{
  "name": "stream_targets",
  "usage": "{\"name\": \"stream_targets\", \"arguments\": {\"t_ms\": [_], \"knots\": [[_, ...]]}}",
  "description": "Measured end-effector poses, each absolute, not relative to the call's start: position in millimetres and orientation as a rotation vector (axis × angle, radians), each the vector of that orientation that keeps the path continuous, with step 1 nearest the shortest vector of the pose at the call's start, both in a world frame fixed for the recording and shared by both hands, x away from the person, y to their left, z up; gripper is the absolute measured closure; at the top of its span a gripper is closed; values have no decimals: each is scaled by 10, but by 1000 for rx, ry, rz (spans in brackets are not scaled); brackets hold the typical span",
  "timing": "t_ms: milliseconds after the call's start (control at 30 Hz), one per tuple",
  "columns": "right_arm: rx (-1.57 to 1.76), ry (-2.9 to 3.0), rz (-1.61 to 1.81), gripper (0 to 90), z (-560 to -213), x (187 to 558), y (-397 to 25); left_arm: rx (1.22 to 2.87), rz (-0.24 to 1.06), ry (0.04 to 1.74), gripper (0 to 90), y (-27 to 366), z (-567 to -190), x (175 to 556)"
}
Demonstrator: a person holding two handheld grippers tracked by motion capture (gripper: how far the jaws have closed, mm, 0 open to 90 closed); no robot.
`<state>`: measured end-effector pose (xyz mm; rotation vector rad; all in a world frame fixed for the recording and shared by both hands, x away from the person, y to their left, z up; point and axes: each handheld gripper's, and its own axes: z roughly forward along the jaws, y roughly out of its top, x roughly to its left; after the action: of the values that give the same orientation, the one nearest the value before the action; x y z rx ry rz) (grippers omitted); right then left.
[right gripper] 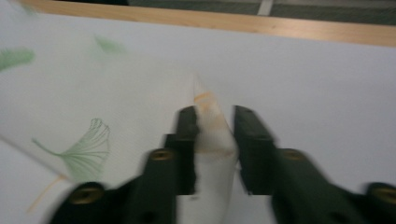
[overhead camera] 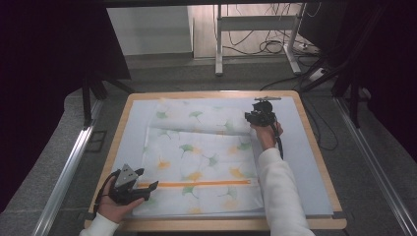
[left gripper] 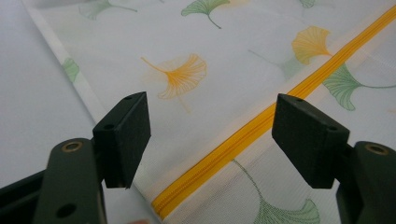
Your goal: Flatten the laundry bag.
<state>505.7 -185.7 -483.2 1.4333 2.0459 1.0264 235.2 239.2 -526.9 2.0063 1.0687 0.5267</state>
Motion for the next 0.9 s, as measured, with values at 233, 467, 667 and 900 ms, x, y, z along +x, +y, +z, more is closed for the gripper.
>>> {"name": "stream_targets", "arguments": {"t_ms": [233, 467, 667, 900], "knots": [[1370, 2025, 1078, 528, -4700, 4928, -1886, 2013, 527, 1064, 279, 2374, -5270, 2356], [1239, 2176, 1154, 751, -4648, 4704, -1791, 2014, 529, 1064, 279, 2363, -5271, 2356], [1131, 2320, 1199, 889, -4606, 4570, -1643, 2014, 528, 1064, 279, 2356, -5271, 2354], [1076, 2403, 1164, 890, -4658, 4543, -1442, 2012, 528, 1064, 279, 2362, -5269, 2352]]}}
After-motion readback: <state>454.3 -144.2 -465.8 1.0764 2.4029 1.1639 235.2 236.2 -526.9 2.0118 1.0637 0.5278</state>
